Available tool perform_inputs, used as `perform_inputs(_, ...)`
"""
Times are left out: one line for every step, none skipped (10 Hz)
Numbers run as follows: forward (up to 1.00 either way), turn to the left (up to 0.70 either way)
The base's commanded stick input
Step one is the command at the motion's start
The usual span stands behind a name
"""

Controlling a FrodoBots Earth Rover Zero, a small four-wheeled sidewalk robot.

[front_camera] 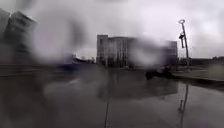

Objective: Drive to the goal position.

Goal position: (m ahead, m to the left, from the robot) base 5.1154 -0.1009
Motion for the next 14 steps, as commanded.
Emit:
perform_inputs(0.70, 0.00)
perform_inputs(0.70, 0.00)
perform_inputs(0.70, 0.00)
perform_inputs(0.70, 0.00)
perform_inputs(0.70, 0.00)
perform_inputs(0.70, 0.00)
perform_inputs(0.70, 0.00)
perform_inputs(0.70, 0.00)
perform_inputs(0.70, 0.00)
perform_inputs(0.70, 0.00)
perform_inputs(0.70, 0.00)
perform_inputs(0.70, 0.00)
perform_inputs(0.70, 0.00)
perform_inputs(0.70, 0.00)
